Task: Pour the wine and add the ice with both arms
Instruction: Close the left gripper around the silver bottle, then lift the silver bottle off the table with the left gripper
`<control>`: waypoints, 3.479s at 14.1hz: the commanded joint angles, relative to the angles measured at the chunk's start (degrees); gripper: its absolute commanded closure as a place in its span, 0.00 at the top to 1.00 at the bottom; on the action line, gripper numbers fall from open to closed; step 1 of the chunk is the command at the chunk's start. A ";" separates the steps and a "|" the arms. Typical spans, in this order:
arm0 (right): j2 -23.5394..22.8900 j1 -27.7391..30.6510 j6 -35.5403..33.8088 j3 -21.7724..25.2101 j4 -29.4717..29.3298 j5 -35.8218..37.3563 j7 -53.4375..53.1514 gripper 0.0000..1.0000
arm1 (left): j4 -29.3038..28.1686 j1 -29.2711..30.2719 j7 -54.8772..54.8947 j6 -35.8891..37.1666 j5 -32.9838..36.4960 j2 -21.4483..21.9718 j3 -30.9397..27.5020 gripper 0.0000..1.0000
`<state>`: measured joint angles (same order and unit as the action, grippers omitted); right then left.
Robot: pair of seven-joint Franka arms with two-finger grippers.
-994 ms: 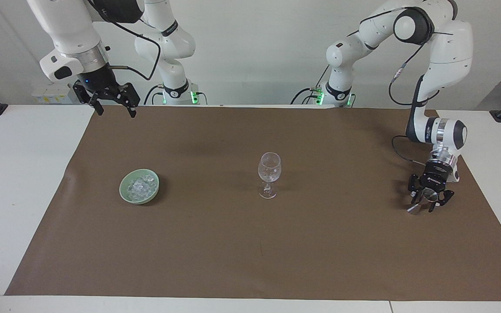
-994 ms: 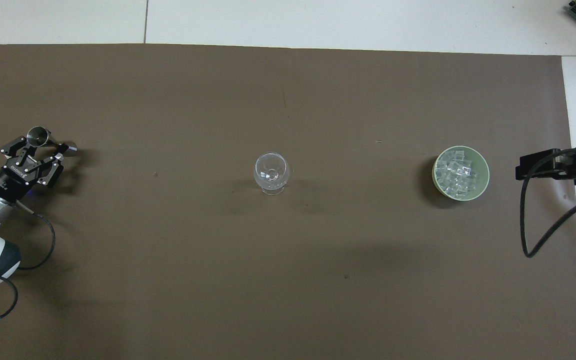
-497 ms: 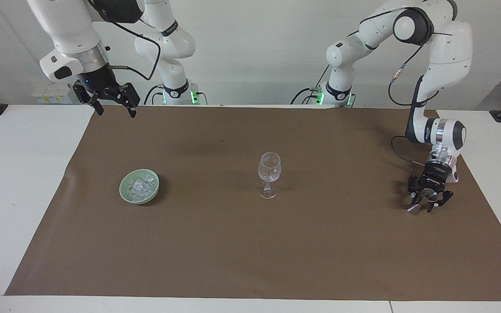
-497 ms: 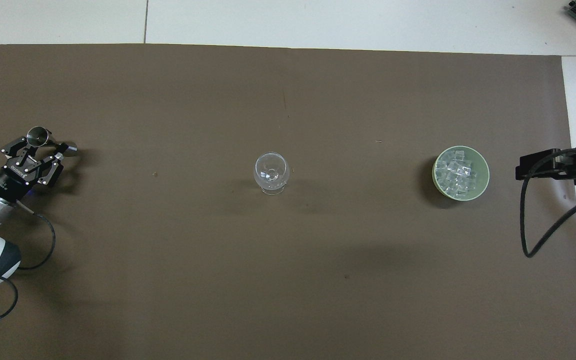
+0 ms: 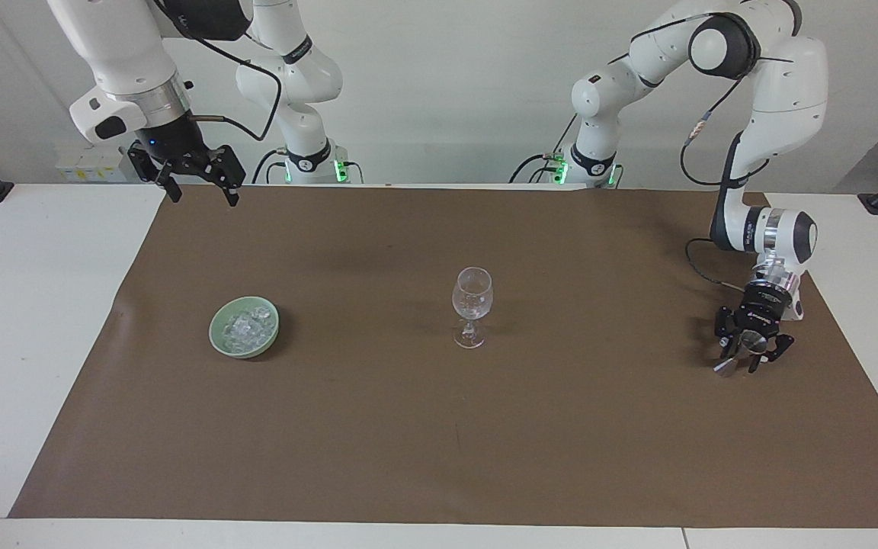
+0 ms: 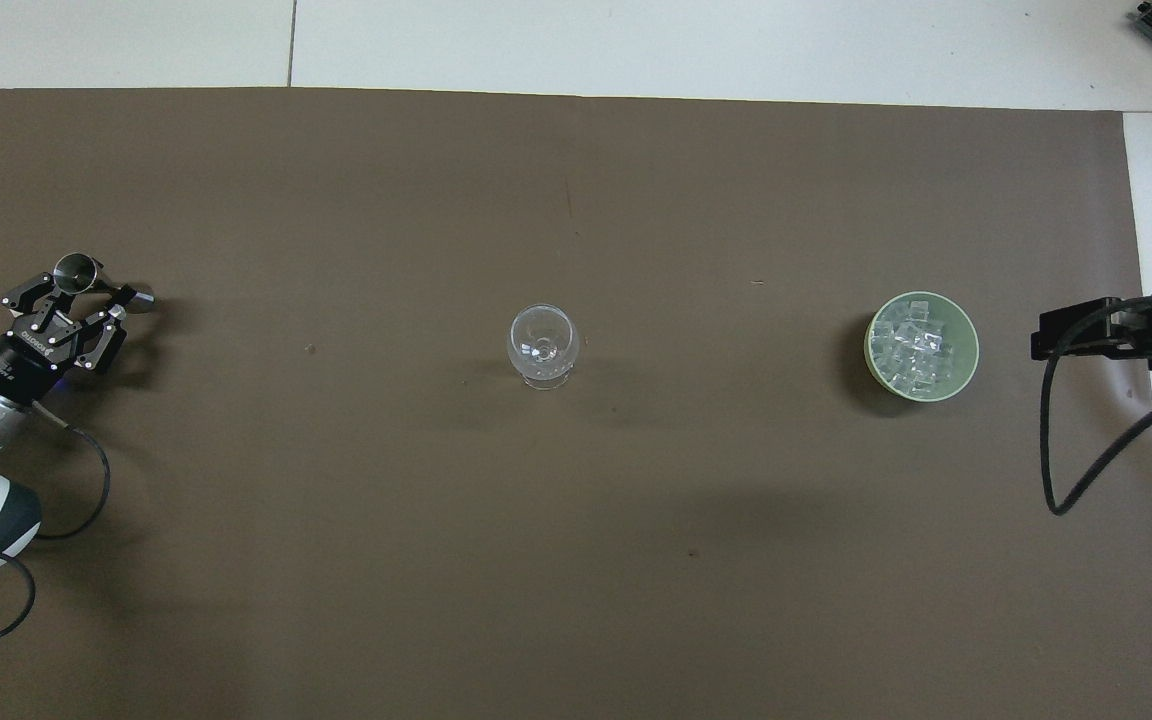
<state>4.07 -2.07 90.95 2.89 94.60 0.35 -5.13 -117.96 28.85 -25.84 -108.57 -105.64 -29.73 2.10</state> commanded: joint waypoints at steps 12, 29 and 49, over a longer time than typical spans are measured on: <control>0.93 0.23 -0.07 0.10 0.76 -0.88 1.43 1.00 | 0.45 0.07 0.79 1.17 -1.06 -0.68 -0.51 0.48; 0.93 0.23 -0.07 0.01 0.76 -0.88 1.43 1.00 | 0.45 0.16 1.06 1.26 -0.97 -0.68 -0.51 0.32; 0.93 0.23 0.01 0.01 0.76 -0.88 1.43 1.00 | 0.45 0.07 2.64 1.26 -0.97 -0.59 -0.43 0.00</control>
<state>4.07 -2.07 90.95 2.89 94.60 0.35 -5.13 -117.96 28.91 -23.95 -108.32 -105.64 -29.80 1.86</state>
